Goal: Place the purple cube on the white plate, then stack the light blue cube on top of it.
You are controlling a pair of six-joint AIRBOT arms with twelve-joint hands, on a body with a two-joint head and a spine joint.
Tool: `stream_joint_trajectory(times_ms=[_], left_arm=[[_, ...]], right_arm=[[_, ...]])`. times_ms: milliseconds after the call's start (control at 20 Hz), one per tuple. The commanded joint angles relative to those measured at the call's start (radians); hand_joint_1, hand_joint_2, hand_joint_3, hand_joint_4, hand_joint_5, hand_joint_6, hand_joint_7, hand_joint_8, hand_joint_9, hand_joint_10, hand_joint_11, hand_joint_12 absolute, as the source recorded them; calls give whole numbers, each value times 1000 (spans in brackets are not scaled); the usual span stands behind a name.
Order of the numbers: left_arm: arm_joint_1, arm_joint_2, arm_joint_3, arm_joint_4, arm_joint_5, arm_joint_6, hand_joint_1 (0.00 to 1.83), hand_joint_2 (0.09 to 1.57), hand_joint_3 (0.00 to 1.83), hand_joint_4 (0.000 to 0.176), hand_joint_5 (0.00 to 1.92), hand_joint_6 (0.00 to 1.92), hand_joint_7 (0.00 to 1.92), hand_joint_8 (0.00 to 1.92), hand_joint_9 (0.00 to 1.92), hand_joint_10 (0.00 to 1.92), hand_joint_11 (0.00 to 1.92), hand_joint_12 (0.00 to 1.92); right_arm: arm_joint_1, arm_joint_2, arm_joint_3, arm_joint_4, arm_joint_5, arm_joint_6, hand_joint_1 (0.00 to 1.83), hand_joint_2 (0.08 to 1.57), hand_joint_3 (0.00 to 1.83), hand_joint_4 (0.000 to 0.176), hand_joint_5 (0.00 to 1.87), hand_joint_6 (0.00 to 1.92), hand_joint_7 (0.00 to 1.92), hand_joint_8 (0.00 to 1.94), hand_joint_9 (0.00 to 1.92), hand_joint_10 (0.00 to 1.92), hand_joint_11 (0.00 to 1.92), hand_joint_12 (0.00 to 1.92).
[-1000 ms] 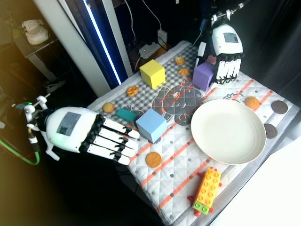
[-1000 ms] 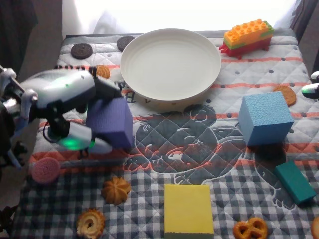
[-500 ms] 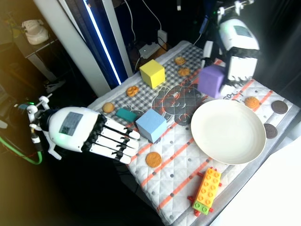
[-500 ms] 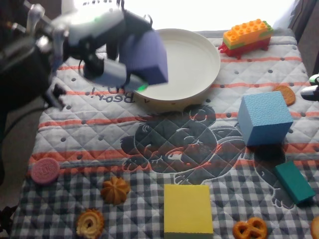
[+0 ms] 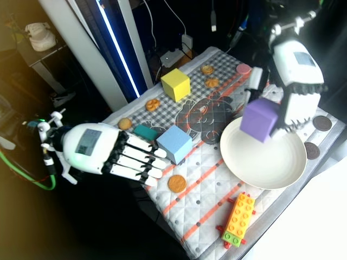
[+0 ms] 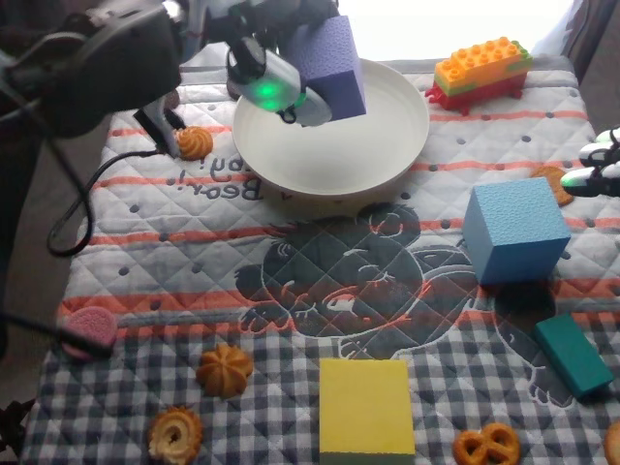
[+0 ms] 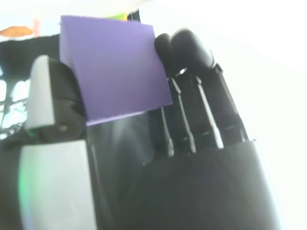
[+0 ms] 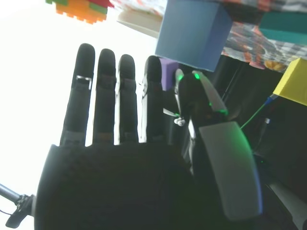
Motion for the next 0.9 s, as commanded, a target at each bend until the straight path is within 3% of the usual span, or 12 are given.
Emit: stream_joint_trajectory(times_ms=[0, 100, 200, 250, 300, 350, 400, 450, 550, 600, 750, 850], left_arm=[[-14, -13, 21, 1, -58, -2, 1214, 1217, 0, 0, 849, 969, 744, 1584, 629, 1619, 599, 1817], [-11, -44, 63, 0, -13, -1, 1192, 1234, 1, 0, 790, 1069, 733, 1583, 570, 1480, 410, 1646], [6, -54, 83, 2, 14, -1, 1041, 1183, 1, 7, 835, 1195, 490, 1063, 510, 1368, 451, 1525], [11, -61, 98, 1, 28, -1, 1043, 1102, 0, 22, 646, 646, 422, 1059, 442, 1514, 437, 1650], [14, -67, 111, -1, 41, -1, 1024, 1065, 0, 33, 653, 355, 399, 1003, 422, 1502, 449, 1644], [16, -69, 118, -2, 49, -1, 1024, 1050, 0, 22, 697, 196, 424, 866, 411, 1413, 387, 1587], [20, -71, 126, -2, 57, -1, 1025, 1035, 0, 27, 726, 108, 461, 781, 435, 1422, 402, 1598], [22, -73, 130, -2, 59, -1, 987, 1029, 0, 31, 733, 57, 370, 865, 363, 1481, 340, 1635], [23, -78, 137, -1, 63, -1, 948, 1003, 0, 66, 663, 6, 395, 689, 346, 1235, 260, 1491], [24, -78, 138, -1, 65, 0, 904, 983, 0, 100, 540, 0, 419, 424, 343, 808, 147, 1292], [34, -78, 140, -1, 65, 1, 856, 913, 0, 170, 238, 0, 356, 15, 346, 179, 2, 1037], [36, -78, 141, -2, 65, 1, 833, 906, 0, 176, 126, 12, 238, 7, 266, 28, 0, 719]], right_arm=[[16, 0, 10, 10, 103, 7, 495, 1412, 3, 35, 566, 0, 461, 0, 421, 0, 158, 637], [24, -5, 15, -2, 97, 15, 475, 1416, 3, 27, 583, 7, 465, 4, 417, 5, 151, 642], [25, -5, 16, -7, 96, 17, 466, 1421, 3, 43, 599, 9, 474, 6, 426, 7, 177, 659], [25, -6, 16, -7, 95, 17, 468, 1423, 4, 54, 595, 7, 472, 5, 422, 5, 166, 654], [22, -7, 16, -7, 94, 20, 467, 1422, 3, 59, 600, 8, 480, 7, 429, 7, 166, 655], [20, -8, 16, -7, 94, 21, 464, 1422, 2, 61, 598, 6, 487, 9, 432, 7, 165, 654], [19, -11, 18, -7, 93, 22, 444, 1427, 3, 66, 587, 1, 483, 4, 429, 4, 157, 644], [19, -13, 19, -7, 93, 22, 411, 1431, 4, 62, 584, 0, 479, 1, 427, 2, 162, 629], [19, -15, 20, -7, 92, 24, 394, 1436, 0, 60, 588, 0, 472, 0, 420, 0, 172, 551], [19, -15, 20, -7, 92, 25, 374, 1433, 0, 70, 587, 0, 475, 1, 425, 1, 182, 544], [17, -17, 21, -7, 92, 26, 433, 1430, 0, 69, 604, 3, 476, 0, 434, 2, 219, 528], [17, -19, 22, -7, 92, 27, 429, 1432, 0, 72, 604, 0, 467, 0, 420, 0, 236, 455]])
